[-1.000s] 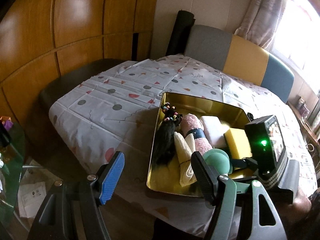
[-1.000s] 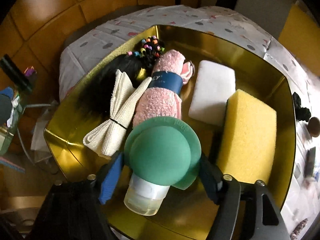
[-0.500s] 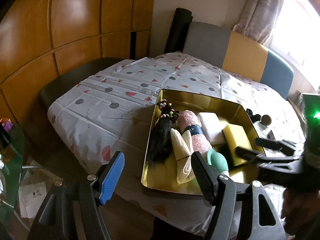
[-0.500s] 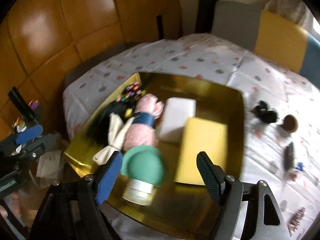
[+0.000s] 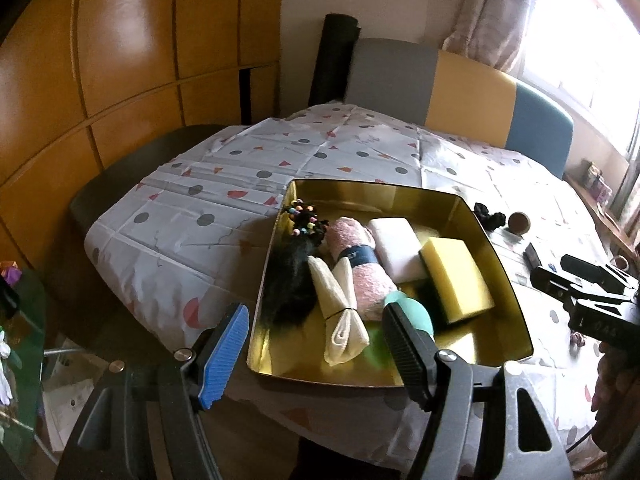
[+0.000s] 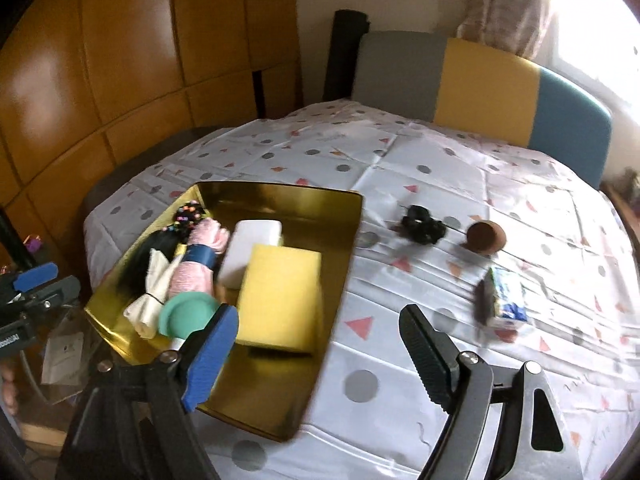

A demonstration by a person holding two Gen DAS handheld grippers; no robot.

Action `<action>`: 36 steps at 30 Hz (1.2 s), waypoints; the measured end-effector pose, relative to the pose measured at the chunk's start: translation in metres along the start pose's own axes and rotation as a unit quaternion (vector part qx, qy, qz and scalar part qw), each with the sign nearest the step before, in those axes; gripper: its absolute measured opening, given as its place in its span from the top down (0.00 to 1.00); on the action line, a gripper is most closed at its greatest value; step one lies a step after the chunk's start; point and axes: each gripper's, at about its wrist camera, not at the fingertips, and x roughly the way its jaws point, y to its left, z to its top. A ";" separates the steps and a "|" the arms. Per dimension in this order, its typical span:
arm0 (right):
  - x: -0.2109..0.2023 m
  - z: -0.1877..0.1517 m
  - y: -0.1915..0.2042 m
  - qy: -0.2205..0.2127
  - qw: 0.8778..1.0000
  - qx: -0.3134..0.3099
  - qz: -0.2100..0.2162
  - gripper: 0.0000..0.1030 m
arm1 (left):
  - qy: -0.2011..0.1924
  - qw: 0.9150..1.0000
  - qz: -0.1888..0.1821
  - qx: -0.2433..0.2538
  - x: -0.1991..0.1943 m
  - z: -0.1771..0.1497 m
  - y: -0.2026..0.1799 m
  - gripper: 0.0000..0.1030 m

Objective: Organize soft objects
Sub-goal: 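Carry the green silicone bottle into the tray and open the right tool, then move the left tool to the black scrunchie and grasp it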

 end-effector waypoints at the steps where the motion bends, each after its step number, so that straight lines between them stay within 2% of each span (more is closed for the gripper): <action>1: -0.001 -0.002 -0.005 -0.001 1.000 0.004 -0.002 0.18 | 0.000 1.000 -0.001 0.001 0.000 0.000 -0.002 0.32; 12: -0.015 -0.014 -0.071 -0.006 0.997 0.040 -0.061 0.17 | 0.006 0.999 -0.011 0.030 0.001 -0.001 -0.025 0.32; 17: -0.018 -0.021 -0.111 -0.005 0.993 0.056 -0.103 0.17 | 0.009 0.999 -0.013 0.041 0.001 -0.003 -0.033 0.32; 22: -0.013 -0.036 -0.163 0.001 0.983 0.091 -0.158 0.17 | 0.013 0.999 -0.016 0.051 0.002 -0.004 -0.042 0.32; 26: -0.011 -0.062 -0.206 0.010 0.967 0.154 -0.201 0.17 | 0.015 0.998 -0.017 0.061 0.002 -0.002 -0.050 0.32; 27: -0.008 -0.065 -0.216 0.026 0.963 0.174 -0.204 0.17 | 0.016 0.998 -0.017 0.064 0.003 -0.002 -0.053 0.32; 31: -0.015 -0.065 -0.233 0.015 0.955 0.223 -0.193 0.17 | 0.020 0.997 -0.021 0.073 0.005 -0.001 -0.063 0.32; 36: -0.017 -0.065 -0.236 0.014 0.954 0.235 -0.188 0.15 | 0.024 0.995 -0.026 0.088 0.010 0.001 -0.077 0.32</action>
